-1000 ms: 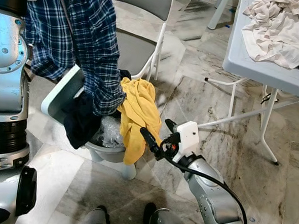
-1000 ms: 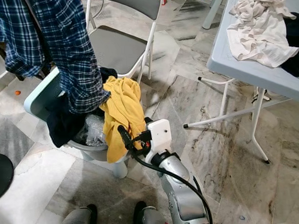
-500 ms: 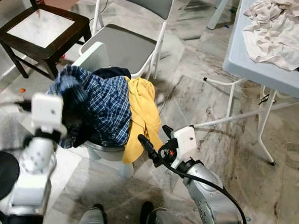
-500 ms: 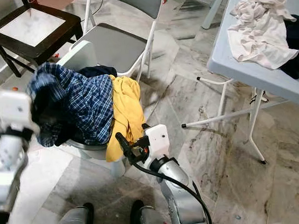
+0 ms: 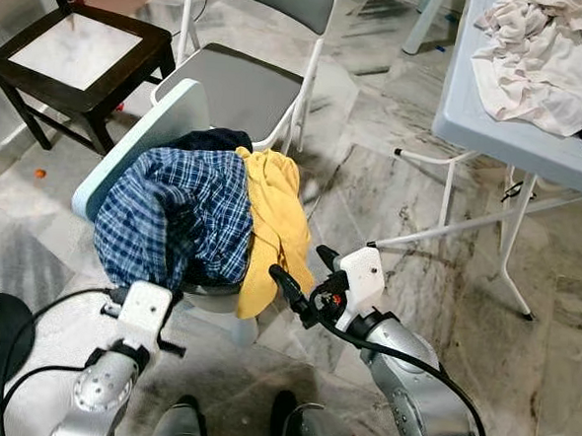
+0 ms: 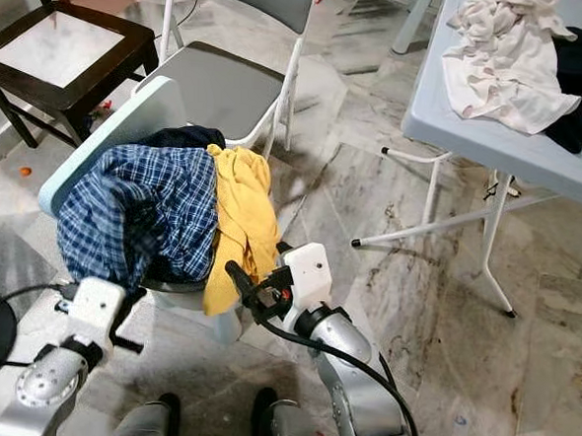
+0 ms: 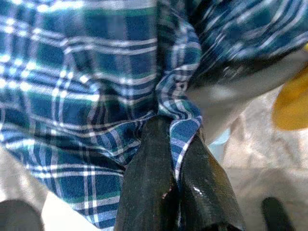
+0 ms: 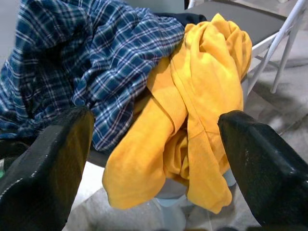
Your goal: Hang hanger
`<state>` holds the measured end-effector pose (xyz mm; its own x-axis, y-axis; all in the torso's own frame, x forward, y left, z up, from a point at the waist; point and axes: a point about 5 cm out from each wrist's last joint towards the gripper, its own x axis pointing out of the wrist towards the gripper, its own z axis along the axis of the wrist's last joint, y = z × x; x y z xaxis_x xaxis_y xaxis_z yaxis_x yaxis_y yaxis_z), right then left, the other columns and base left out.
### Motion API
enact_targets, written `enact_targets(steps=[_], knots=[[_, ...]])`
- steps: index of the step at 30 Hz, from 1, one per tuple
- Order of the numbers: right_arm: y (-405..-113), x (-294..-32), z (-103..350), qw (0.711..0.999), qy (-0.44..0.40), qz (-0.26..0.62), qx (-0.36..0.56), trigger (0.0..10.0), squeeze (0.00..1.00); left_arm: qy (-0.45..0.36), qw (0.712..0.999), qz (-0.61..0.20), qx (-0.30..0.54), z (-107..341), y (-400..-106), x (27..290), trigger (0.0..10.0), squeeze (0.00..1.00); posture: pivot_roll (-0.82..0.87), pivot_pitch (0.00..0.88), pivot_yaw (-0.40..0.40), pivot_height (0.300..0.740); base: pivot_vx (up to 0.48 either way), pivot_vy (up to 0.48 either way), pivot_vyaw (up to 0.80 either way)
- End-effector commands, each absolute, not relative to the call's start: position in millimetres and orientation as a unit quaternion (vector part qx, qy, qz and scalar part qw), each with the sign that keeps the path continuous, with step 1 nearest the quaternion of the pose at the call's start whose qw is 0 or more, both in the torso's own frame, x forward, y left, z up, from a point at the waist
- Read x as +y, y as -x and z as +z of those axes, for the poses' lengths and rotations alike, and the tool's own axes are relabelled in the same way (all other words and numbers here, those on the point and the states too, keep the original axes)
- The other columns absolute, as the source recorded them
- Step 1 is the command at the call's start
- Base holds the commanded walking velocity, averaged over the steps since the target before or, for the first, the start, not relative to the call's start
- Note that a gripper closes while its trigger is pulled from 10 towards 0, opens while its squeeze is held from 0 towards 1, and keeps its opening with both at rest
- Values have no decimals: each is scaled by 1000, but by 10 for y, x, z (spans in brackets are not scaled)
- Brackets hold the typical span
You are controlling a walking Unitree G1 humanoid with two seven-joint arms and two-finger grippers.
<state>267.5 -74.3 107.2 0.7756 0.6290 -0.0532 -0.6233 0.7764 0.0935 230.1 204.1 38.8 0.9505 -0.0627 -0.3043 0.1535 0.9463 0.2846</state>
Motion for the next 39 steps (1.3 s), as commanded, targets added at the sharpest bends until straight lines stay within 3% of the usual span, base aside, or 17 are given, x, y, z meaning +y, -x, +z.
enact_targets(steps=[1, 2, 6, 8, 9, 16, 19, 21, 23, 24, 25, 28, 30, 34, 39], knots=[[-2641, -739, 1058, 941, -37, 334, 46, 10000, 0, -162, 973, -39, 161, 322, -2214, 2118, 0, 0, 117, 290, -105, 740, 0, 0, 0], [-2643, -744, 1053, 941, -37, 333, 47, 10000, 0, -178, 972, 7, 156, 336, -2195, 2240, 0, 0, 116, 291, -105, 740, 0, 0, 0], [-2641, -752, 1041, 941, -36, 333, 50, 10000, 0, -181, 973, 52, 131, 414, -2200, 2369, 0, 0, 117, 290, -104, 740, 0, 0, 0], [-2641, -754, 1031, 941, -34, 334, 53, 10000, 0, -175, 983, 39, 46, 677, -2300, 2270, 0, 0, 117, 289, -106, 740, 0, 0, 0], [-2641, -754, 1031, 941, -34, 334, 53, 10000, 0, -175, 983, 39, 46, 677, -2300, 2270, 0, 0, 117, 289, -106, 740, 0, 0, 0], [-2679, -757, 1040, 942, -31, 330, 51, 10000, 0, -196, 965, 53, -168, 1678, -2813, 2047, 0, 0, 117, 283, -106, 740, 0, 0, 0], [-2686, -760, 1042, 943, -30, 327, 50, 10000, 0, -187, 959, 27, -209, 1934, -2999, 1888, 0, 0, 114, 283, -103, 740, 0, 0, 0], [-2685, -752, 1031, 944, -30, 324, 51, 10000, 0, -159, 952, -30, -261, 2232, -3219, 1518, 0, 0, 111, 278, -98, 740, 0, 0, 0], [-2685, -749, 1031, 944, -29, 324, 51, 10000, 0, -153, 950, -40, -269, 2281, -3247, 1447, 0, 0, 111, 278, -98, 740, 0, 0, 0], [-2688, -741, 1034, 945, -30, 323, 50, 10000, 0, -129, 943, -73, -299, 2467, -3310, 1214, 0, 0, 102, 273, -94, 740, 0, 0, 0], [-2688, -741, 1034, 945, -30, 323, 50, 10000, 0, -129, 943, -73, -299, 2467, -3310, 1214, 0, 0, 102, 273, -94, 740, 0, 0, 0], [-2699, -740, 1046, 946, -30, 320, 47, 10000, 0, -97, 912, -121, -381, 2986, -3301, 824, 0, 0, 93, 266, -91, 740, 0, 0, 0], [-2702, -751, 1045, 947, -29, 318, 46, 10000, 0, -93, 893, -126, -422, 3254, -3266, 745, 0, 0, 92, 265, -89, 740, 0, 0, 0], [-2698, -756, 1033, 948, -30, 315, 47, 10000, 0, -66, 886, -112, -444, 3462, -3252, 803, 0, 0, 90, 260, -84, 740, 0, 0, 0], [-2682, -731, 1019, 947, -30, 316, 49, 10000, 0, -68, 908, -95, -401, 3218, -3311, 930, 0, 0, 90, 261, -88, 740, 0, 0, 0]])
